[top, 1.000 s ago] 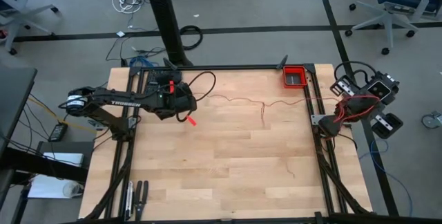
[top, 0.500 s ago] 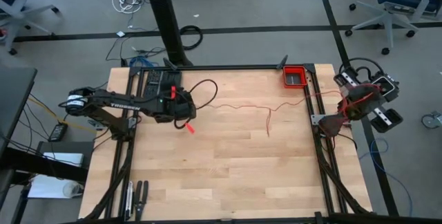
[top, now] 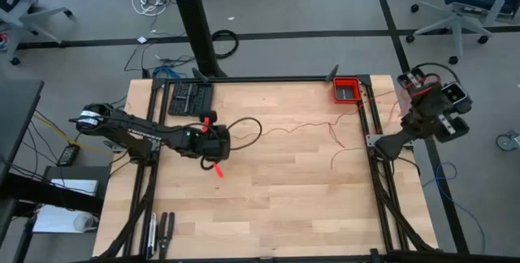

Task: Coil cords
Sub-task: Uncoil the red wire from the black spool

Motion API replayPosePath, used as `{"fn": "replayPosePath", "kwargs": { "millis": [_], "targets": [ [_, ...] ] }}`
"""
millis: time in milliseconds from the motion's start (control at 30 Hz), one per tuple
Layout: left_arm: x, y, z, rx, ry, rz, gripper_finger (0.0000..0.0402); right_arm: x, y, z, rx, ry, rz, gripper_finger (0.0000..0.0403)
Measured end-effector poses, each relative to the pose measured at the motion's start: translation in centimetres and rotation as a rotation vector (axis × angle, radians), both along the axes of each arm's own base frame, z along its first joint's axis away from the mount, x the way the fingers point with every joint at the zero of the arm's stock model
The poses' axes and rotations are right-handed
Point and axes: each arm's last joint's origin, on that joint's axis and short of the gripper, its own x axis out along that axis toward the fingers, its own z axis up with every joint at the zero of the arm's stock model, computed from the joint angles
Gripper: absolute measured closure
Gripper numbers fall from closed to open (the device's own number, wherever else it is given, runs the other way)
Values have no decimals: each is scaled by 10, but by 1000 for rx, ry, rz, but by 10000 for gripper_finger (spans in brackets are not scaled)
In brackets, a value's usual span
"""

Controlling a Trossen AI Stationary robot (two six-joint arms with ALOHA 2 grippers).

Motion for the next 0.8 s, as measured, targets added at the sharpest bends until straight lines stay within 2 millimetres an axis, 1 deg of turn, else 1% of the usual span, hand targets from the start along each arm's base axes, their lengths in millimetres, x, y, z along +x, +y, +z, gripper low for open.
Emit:
{"fn": "replayPosePath", "kwargs": {
  "millis": [133, 367, 600, 800],
  "targets": [
    [1, -11, 1, 6, -36, -25, 392, 7, 2, -3, 20, 115, -57, 403],
    [11, -29, 7, 8, -147, -126, 392, 18, -1, -11, 128, 386, -293, 403],
    [23, -36, 18, 11, -316, -148, 392, 30, 2, -21, 157, 592, -394, 403],
    [34, -39, 30, 18, -462, -182, 392, 49, 11, -36, 172, 813, -522, 403]
  ]
}}
